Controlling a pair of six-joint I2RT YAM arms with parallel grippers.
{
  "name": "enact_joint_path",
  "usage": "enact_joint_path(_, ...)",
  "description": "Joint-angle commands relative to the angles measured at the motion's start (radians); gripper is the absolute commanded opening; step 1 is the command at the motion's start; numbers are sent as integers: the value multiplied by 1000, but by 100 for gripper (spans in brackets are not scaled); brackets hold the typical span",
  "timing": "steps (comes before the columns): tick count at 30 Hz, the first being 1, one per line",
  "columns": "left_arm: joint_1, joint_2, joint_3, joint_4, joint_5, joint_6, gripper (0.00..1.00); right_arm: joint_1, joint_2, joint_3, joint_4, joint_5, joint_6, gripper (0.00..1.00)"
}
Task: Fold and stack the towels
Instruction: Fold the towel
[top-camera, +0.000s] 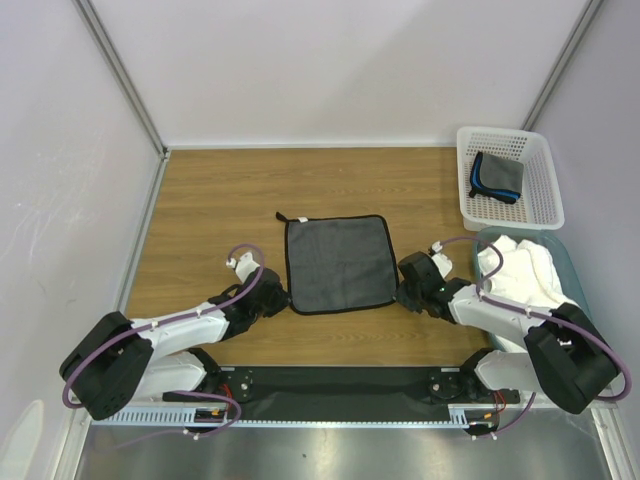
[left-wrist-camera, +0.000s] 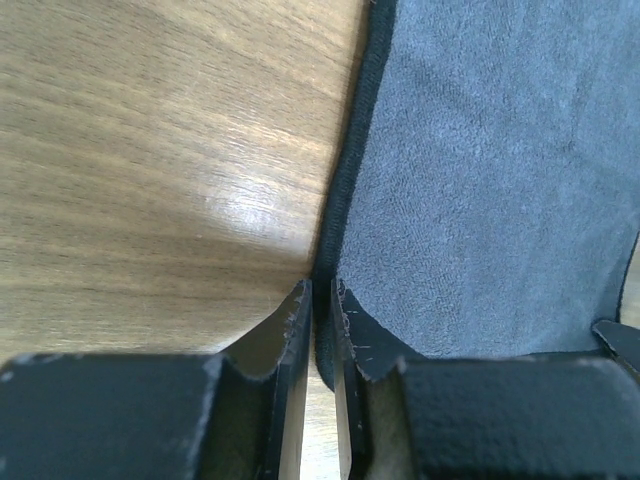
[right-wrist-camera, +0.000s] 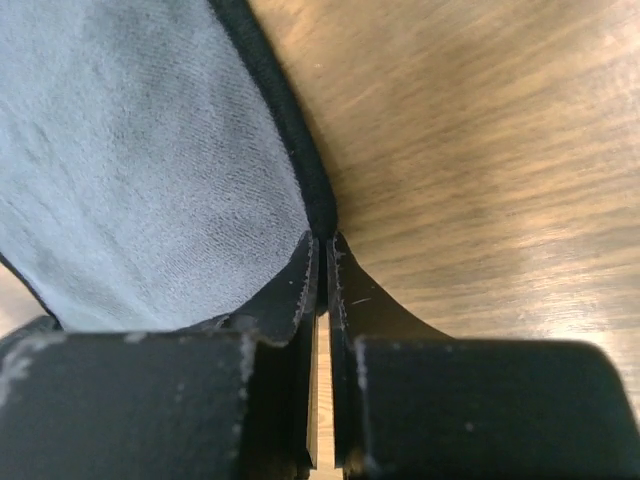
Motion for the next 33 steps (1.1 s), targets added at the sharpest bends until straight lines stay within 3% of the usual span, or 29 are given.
enact_joint_path(1,6,-10,-13,-19,-6,41,18,-4,20,48,-46,2,-74,0)
enact_joint_path(8,6,-35,9,-35,29,78,19,-1,40,120,-128,21,-148,0)
enact_joint_path(18,-2,-182,-45,-121,135,-8,43,2,43,97,-74,-64,-76,0)
enact_joint_path(27,-3,-15,-5,-88,141,-19,43,12,35,94,-54,-101,-59,0)
enact_joint_path(33,-2,10,18,-84,95,-14,40,12,5,89,-68,-87,-65,0)
